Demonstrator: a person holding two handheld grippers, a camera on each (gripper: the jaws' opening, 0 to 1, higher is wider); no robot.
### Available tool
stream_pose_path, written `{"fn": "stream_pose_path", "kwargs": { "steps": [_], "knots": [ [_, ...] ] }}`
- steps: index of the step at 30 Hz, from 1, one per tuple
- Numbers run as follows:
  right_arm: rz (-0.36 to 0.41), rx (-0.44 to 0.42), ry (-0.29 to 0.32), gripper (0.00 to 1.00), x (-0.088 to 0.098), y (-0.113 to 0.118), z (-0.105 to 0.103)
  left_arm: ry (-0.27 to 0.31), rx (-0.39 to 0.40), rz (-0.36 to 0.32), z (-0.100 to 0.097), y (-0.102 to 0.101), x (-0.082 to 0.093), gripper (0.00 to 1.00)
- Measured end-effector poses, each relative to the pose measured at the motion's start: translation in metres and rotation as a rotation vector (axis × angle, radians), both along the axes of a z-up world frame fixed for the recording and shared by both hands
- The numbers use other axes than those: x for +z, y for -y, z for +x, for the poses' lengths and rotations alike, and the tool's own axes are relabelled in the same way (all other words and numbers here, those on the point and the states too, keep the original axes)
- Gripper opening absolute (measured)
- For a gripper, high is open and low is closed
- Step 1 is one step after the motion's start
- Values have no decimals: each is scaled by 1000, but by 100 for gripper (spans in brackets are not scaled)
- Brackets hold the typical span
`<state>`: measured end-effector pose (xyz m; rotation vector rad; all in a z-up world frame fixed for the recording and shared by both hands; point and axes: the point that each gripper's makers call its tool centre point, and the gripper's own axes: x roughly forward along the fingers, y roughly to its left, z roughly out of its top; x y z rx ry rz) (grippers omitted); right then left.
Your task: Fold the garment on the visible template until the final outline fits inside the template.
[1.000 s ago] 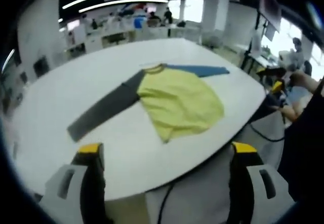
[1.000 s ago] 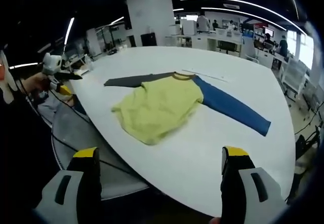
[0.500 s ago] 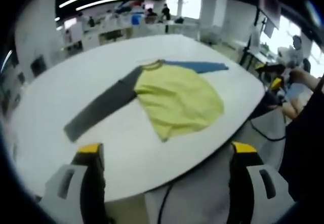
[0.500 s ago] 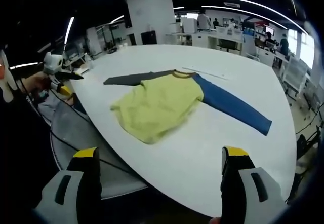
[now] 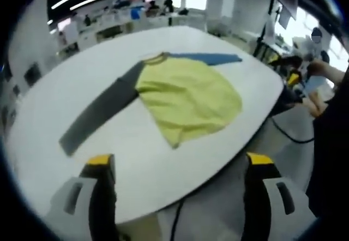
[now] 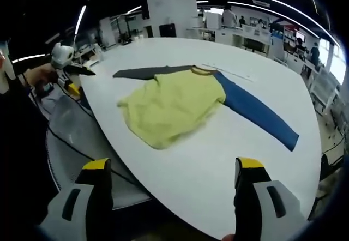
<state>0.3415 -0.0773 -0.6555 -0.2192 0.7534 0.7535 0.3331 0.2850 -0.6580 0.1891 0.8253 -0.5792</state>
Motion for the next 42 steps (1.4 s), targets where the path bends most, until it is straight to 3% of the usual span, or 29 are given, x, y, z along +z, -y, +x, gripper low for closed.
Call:
{"fn": "stream_pose_path", "kwargs": {
  "steps": [7, 17, 27, 42],
  "knots": [
    [8, 22, -19, 86, -14, -10, 8, -28, -4, -4, 11, 5, -19, 85],
    [-15, 139, -51, 71, -47, -33, 12, -76, -37, -4, 23, 19, -53, 72],
    [10, 147, -73, 63, -67, -45, 27, -109, -49, -4, 36, 22, -80, 63],
    [-8, 230, -73, 46, -96, -73, 41, -99, -89, 30, 54, 25, -105, 40]
  ]
}}
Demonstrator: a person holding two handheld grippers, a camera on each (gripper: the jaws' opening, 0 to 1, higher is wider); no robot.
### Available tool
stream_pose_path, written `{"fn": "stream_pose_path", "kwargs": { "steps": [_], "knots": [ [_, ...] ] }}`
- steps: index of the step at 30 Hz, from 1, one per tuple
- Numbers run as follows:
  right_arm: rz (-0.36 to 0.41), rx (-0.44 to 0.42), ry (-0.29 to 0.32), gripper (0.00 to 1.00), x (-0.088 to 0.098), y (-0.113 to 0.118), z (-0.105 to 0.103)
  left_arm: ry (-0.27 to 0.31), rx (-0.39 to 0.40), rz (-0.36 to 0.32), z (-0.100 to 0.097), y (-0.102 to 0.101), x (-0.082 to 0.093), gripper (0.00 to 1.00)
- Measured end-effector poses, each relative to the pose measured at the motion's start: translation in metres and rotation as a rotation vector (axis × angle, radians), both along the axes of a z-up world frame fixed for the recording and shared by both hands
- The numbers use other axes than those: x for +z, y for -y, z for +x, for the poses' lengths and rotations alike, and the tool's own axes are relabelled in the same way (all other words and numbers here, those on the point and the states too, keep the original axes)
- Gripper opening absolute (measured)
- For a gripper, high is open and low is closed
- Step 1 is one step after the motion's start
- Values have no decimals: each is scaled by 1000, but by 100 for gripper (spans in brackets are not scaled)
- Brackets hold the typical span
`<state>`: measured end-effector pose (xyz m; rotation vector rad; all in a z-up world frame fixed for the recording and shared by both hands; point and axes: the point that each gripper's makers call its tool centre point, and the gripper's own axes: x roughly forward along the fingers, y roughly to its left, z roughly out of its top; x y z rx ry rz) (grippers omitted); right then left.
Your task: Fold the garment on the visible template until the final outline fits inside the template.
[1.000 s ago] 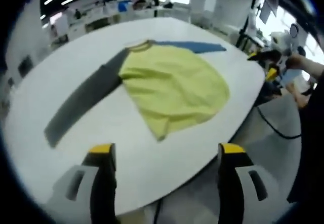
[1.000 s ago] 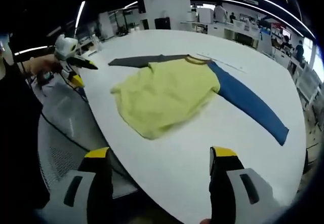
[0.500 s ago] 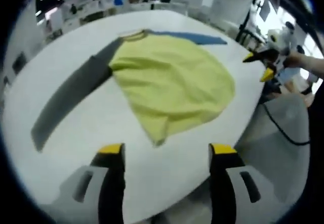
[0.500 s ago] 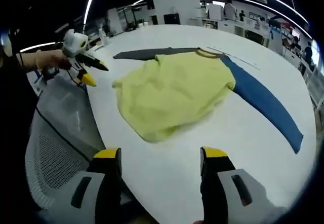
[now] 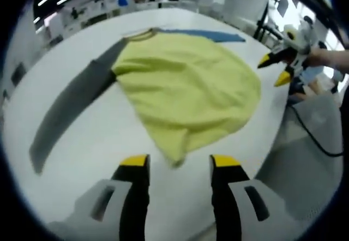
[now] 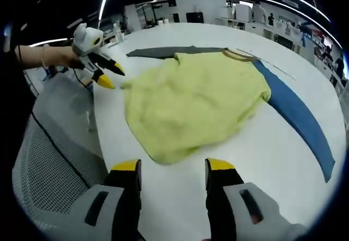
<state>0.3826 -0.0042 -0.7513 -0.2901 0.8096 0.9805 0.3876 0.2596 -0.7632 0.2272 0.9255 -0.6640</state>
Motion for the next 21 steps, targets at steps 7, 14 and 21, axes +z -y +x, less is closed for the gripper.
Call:
{"fn": "stream_pose_path", "kwargs": {
  "steps": [7, 14, 21],
  "knots": [
    [-22, 52, 20, 38, -8, -10, -1, -11, -24, 11, 0, 6, -6, 34],
    [-45, 89, 17, 35, -19, -20, 1, -22, -50, 26, 1, 9, -13, 30],
    [-86, 134, 21, 28, -29, -24, 3, -32, -49, 34, 5, 6, -17, 24]
  ]
}}
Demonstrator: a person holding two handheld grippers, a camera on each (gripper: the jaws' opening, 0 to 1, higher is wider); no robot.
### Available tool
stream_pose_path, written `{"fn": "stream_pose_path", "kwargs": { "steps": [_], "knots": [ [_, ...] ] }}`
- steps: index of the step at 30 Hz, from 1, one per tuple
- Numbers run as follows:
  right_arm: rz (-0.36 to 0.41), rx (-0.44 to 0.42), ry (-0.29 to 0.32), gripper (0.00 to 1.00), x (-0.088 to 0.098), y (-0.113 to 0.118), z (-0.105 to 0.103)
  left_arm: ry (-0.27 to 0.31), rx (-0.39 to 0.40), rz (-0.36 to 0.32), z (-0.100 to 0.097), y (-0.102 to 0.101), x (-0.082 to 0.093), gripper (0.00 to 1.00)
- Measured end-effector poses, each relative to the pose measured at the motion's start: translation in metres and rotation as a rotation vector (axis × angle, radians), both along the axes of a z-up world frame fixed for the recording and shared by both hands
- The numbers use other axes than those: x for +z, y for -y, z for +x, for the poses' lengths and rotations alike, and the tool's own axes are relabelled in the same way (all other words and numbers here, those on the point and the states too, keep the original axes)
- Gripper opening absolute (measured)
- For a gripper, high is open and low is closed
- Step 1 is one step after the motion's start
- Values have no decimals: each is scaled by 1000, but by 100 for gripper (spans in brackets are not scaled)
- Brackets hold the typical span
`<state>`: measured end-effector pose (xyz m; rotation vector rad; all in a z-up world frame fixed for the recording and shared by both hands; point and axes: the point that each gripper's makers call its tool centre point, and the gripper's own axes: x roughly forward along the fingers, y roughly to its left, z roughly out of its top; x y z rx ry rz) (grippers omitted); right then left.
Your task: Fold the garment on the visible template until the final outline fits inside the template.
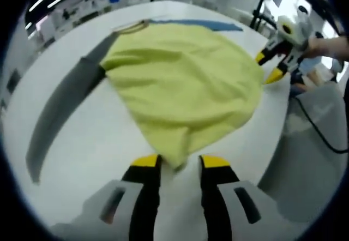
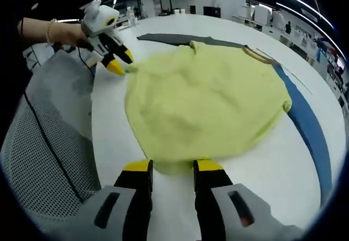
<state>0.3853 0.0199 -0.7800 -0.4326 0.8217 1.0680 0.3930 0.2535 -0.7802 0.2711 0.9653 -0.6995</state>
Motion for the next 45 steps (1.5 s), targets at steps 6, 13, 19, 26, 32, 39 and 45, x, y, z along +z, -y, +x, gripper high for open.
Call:
{"fn": "stream_pose_path", "kwargs": {
  "steps": [6, 13, 19, 26, 32, 39, 45],
  "knots": [
    [-4, -5, 17, 15, -1, -1, 3, -5, 4, 13, 3, -4, -1, 17],
    [-1, -5, 40, 4, -2, -3, 3, -17, 2, 7, 1, 0, -3, 1],
    [-10, -4, 52, 2, 2, -1, 3, -32, 3, -4, -1, 2, 1, 1],
    [46, -48, 62, 2, 31, 5, 4, -46, 48, -63, -1, 4, 29, 0],
    [121, -121, 51, 2, 59, 9, 13, -41, 83, -109, 4, 8, 58, 0],
    [151, -177, 71, 2, 91, 16, 49, 13, 98, -144, 35, 14, 96, 0],
    [133, -189, 86, 2, 100, 19, 92, 33, 138, -164, 77, 14, 111, 0]
  ]
}}
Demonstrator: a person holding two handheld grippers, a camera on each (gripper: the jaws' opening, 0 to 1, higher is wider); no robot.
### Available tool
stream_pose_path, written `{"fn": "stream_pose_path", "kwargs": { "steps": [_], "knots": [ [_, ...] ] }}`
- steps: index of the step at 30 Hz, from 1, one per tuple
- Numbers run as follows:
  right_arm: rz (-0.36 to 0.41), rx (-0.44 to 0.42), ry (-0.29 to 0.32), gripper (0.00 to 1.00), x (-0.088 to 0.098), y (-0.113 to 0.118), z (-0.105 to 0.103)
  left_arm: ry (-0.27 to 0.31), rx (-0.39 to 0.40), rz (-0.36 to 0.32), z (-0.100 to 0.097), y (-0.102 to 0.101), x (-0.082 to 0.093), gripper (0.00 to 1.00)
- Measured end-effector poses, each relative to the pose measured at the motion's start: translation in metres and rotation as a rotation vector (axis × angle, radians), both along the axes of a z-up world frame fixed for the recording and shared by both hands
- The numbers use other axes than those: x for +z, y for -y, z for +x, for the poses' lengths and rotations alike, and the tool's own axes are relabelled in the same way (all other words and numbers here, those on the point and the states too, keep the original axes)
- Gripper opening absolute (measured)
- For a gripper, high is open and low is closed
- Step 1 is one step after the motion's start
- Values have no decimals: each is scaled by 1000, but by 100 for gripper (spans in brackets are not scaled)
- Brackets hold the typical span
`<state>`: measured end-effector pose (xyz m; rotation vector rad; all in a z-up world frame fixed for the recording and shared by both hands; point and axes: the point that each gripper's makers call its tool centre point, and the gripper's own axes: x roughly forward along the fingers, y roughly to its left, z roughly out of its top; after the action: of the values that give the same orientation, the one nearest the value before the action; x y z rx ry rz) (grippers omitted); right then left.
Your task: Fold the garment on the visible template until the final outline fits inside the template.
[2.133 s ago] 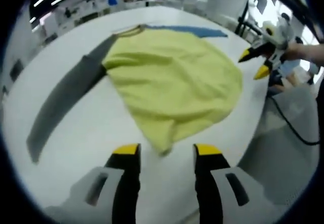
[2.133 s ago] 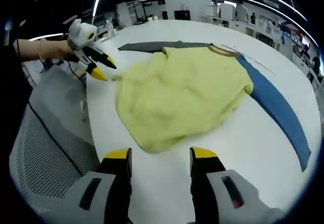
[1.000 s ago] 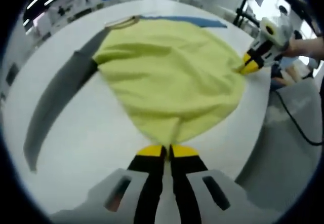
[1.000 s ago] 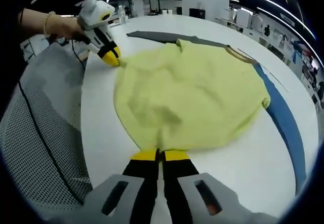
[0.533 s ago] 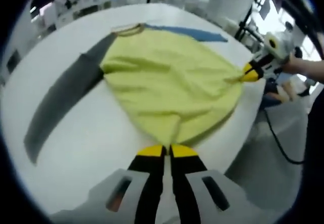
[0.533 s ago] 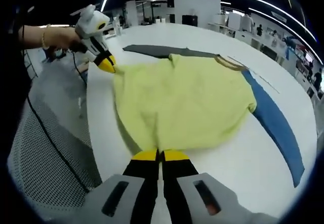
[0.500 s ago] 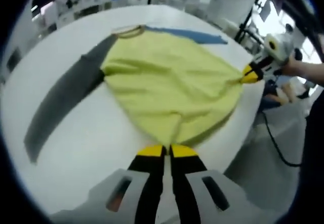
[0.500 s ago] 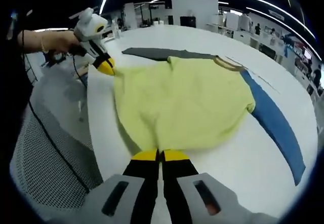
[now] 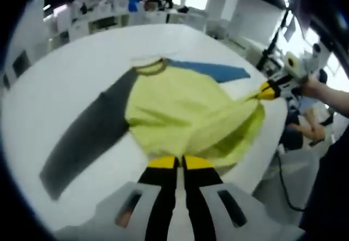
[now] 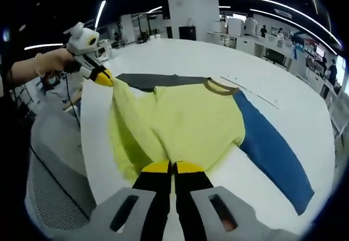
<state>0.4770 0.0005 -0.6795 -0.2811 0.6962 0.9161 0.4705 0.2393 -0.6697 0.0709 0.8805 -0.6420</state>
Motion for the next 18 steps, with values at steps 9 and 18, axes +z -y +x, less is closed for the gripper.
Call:
{"fn": "stream_pose_path", "kwargs": {
  "steps": [9, 18],
  "knots": [
    [-76, 46, -9, 2, -6, 1, 53, -18, -10, 20, 48, 4, -8, 0],
    [-132, 69, -24, 2, -24, 3, 97, -62, -29, 62, 94, 2, -29, 0]
  ]
}}
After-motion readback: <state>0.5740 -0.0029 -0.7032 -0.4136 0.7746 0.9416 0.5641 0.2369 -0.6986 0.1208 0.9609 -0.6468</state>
